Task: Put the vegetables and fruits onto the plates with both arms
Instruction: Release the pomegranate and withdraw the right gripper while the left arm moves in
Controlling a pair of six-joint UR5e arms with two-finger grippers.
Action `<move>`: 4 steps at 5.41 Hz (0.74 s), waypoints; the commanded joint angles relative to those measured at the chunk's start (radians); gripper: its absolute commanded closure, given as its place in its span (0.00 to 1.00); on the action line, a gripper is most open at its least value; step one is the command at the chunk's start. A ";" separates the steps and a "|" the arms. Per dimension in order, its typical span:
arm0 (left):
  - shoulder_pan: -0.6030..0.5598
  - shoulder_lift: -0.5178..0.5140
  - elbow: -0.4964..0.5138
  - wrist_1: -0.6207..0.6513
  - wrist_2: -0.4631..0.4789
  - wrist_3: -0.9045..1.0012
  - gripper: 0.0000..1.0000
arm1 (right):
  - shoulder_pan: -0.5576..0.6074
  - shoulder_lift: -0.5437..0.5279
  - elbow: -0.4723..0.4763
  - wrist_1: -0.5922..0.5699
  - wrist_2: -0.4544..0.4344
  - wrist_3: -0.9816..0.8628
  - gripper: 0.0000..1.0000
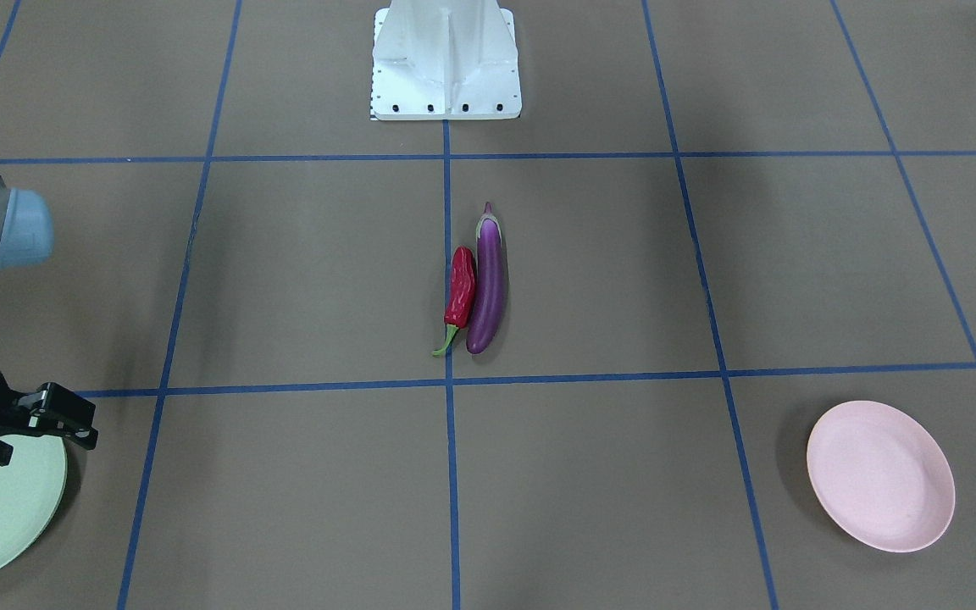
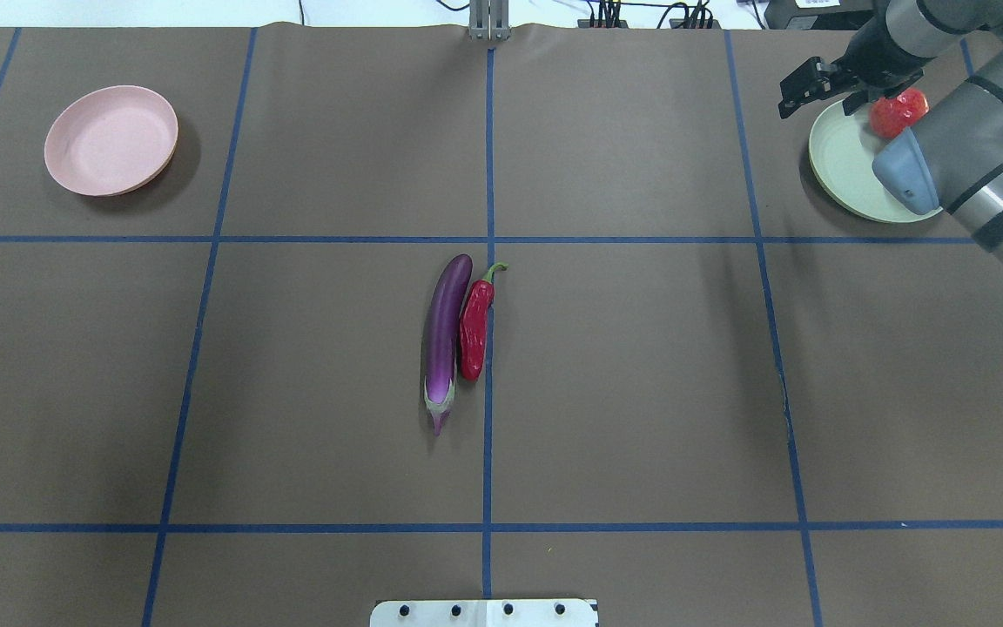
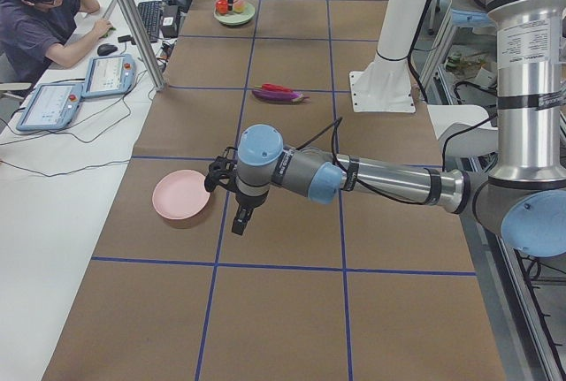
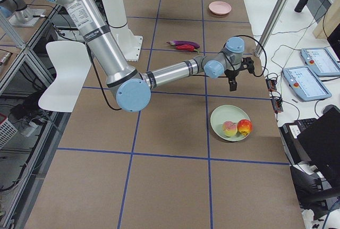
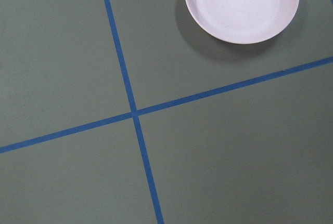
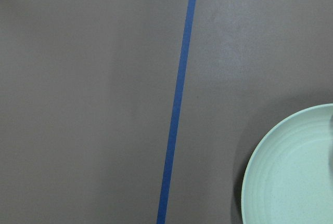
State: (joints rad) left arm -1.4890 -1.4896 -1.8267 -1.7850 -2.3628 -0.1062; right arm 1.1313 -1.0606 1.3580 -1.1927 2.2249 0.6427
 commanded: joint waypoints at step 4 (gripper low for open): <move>0.438 -0.349 0.062 0.021 0.013 -0.402 0.00 | 0.063 -0.308 0.256 -0.011 0.007 -0.100 0.00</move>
State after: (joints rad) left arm -1.1202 -1.7552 -1.7861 -1.7910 -2.3546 -0.4165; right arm 1.1702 -1.2694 1.5360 -1.2015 2.2307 0.6010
